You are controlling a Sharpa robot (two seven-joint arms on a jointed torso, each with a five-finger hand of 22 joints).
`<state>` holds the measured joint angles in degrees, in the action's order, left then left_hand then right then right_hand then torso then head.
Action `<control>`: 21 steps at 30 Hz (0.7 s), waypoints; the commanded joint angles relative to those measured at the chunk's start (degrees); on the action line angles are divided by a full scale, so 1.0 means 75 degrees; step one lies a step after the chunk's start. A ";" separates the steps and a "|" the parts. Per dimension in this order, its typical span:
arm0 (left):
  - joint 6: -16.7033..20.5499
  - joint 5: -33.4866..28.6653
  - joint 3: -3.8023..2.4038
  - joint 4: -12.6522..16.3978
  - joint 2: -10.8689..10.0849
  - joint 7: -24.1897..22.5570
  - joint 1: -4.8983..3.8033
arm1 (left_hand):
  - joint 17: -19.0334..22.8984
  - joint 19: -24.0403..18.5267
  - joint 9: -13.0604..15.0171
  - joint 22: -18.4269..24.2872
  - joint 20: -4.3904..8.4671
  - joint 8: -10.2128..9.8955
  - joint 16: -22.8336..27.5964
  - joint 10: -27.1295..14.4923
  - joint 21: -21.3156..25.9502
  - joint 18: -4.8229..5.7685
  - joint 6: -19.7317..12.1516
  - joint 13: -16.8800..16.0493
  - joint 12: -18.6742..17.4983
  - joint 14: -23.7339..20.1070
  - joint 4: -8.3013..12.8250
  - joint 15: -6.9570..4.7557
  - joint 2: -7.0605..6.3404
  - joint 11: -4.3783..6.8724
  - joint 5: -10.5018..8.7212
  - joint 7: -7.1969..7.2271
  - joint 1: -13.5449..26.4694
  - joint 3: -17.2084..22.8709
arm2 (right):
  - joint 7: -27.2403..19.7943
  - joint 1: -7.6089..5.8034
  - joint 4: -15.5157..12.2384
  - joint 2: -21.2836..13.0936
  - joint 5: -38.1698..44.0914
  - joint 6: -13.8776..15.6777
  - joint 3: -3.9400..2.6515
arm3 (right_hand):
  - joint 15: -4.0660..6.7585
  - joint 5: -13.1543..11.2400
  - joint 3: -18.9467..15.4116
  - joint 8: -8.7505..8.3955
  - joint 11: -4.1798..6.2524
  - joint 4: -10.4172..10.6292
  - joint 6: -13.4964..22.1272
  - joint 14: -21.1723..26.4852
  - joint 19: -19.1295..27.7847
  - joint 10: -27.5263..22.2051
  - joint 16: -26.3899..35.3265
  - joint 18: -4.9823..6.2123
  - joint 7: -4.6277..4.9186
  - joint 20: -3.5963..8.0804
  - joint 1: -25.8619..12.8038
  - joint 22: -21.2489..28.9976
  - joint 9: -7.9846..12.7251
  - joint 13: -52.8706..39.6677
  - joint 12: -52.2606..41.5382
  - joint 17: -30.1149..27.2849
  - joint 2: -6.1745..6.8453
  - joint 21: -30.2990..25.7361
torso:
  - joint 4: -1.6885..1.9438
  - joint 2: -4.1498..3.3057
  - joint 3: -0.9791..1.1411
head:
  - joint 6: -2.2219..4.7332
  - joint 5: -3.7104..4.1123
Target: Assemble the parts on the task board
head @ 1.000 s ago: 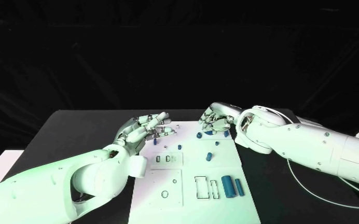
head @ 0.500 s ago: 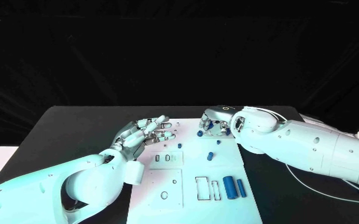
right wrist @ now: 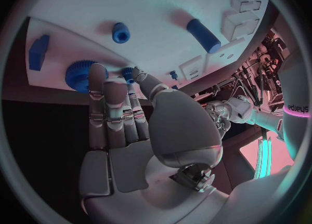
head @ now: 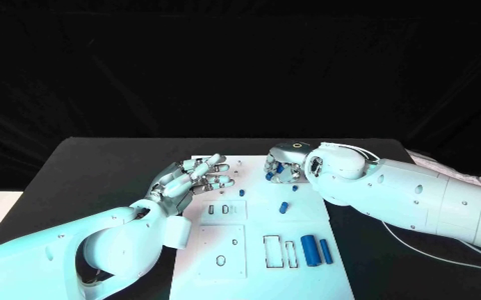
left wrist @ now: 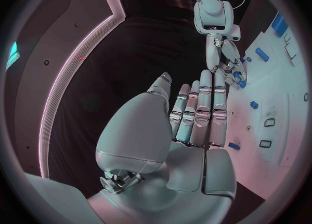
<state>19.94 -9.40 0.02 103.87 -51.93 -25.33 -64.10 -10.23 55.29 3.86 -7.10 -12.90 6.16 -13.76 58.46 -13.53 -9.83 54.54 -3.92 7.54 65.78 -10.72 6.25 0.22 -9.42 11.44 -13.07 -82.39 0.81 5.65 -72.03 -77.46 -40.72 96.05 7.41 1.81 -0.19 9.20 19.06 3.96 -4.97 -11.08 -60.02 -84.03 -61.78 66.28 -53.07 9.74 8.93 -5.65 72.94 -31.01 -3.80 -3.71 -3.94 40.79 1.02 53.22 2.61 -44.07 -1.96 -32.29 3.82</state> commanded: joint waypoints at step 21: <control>-0.0167 0.0005 -0.0010 0.0003 0.0005 0.0127 -0.0015 | -0.0021 0.0056 -0.0010 0.0008 0.0020 0.0005 -0.0057 0.0037 -0.0020 -0.0086 0.0041 -0.0004 0.0022 0.0063 0.0041 0.0006 0.0008 -0.0031 -0.0026 -0.0007 0.0012 0.0000 | 0.0051 -0.0039 0.0102 0.0108 0.0163 -0.0463 -0.0011 | 0.0110 -0.0228 0.0465 0.0093 0.0105 0.0400 -0.0511 -0.0319 -0.0739 0.0465 -0.2033 -0.0196 -0.0131 0.0032 0.0079 -0.2061 -0.0068 -0.0016 -0.0013 0.2108 -0.0055 0.1658 | 0.0048 -0.0118 0.0013 | 0.0044 0.0041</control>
<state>19.86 -9.39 0.00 103.81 -51.93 -24.48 -64.14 -10.33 55.28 3.87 -7.10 -12.90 6.16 -13.95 58.46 -13.52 -9.82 54.54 -3.91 7.54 65.77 -10.72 6.25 0.22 -9.42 11.44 -13.07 -82.39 0.81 5.68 -72.51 -76.87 -40.03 96.47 6.32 1.57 0.23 7.73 22.32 4.56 -4.23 -8.14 -63.37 -84.03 -66.94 69.30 -68.19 8.84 7.88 -5.40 73.11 -46.35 -4.26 -3.85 -3.94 56.48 0.85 65.46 2.91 -44.86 -1.88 -31.94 4.11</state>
